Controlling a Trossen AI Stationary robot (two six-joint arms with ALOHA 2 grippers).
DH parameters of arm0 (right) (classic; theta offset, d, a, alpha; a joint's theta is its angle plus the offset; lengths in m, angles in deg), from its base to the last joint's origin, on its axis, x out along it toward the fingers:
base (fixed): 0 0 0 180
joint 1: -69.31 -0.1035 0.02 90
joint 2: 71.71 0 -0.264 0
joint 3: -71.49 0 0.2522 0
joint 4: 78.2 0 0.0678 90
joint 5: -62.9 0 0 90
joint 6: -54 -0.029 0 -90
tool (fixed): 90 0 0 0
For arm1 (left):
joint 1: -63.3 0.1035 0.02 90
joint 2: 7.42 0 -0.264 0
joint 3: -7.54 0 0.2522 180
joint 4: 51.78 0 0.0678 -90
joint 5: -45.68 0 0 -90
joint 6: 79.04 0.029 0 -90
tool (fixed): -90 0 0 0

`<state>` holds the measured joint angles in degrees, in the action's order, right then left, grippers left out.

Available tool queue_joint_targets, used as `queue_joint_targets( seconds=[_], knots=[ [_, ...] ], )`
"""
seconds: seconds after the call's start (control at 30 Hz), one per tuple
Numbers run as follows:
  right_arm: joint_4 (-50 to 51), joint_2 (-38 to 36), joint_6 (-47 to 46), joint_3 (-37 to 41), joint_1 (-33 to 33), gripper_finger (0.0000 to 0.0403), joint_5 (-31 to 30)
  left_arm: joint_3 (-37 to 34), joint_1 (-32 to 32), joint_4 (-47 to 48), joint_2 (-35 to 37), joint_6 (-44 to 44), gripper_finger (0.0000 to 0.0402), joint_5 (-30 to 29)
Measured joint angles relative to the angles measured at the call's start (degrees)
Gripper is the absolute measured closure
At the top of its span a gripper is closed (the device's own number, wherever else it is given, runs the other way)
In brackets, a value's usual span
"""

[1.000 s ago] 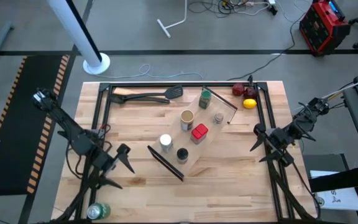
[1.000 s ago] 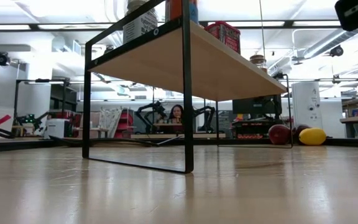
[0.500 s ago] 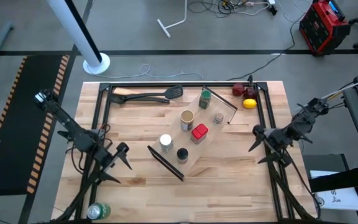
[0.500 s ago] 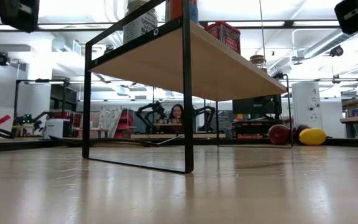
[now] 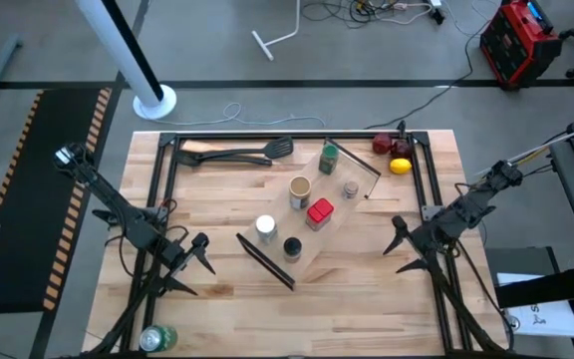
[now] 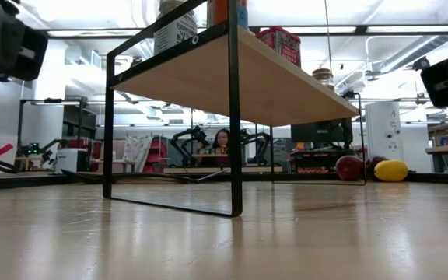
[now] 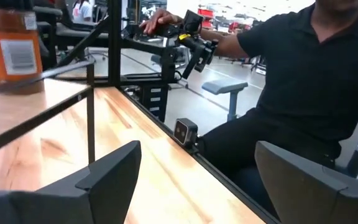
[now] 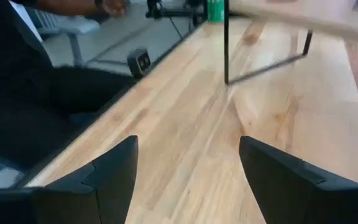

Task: Shelf spices
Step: Return to Home Position

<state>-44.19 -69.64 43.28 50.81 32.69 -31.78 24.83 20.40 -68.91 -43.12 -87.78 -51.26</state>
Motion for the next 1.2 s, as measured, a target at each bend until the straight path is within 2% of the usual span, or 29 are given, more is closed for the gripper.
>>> queue_joint_targets(
  seconds=[0.37, 0.6, 0.83, 0.97, 1.2],
  knots=[
    [-3.14, -2.02, 0.11, 0.79, 0.00, 0.0131, 0.21, -2.93, 0.04, -1.30, 1.85, 1.09, 0.0097, -0.11],
    [-10.77, -2.06, 0.24, 2.57, 0.00, 0.0125, 0.21, -2.59, 0.04, -0.44, 0.89, 1.33, 0.0108, -0.11],
    [-20.58, -2.02, 0.23, 5.74, 0.00, 0.0136, 0.23, -2.23, 0.04, -0.47, -0.17, 1.33, 0.0114, -0.11],
    [-21.75, -2.01, 0.24, 6.21, 0.00, 0.0143, 0.23, -2.23, 0.04, -0.25, -0.46, 1.32, 0.0110, -0.11],
    [-21.79, -2.01, 0.23, 6.23, 0.01, 0.0153, 0.23, -2.73, 0.04, 1.38, 7.82, 1.33, 0.0101, -0.11]
  ],
)
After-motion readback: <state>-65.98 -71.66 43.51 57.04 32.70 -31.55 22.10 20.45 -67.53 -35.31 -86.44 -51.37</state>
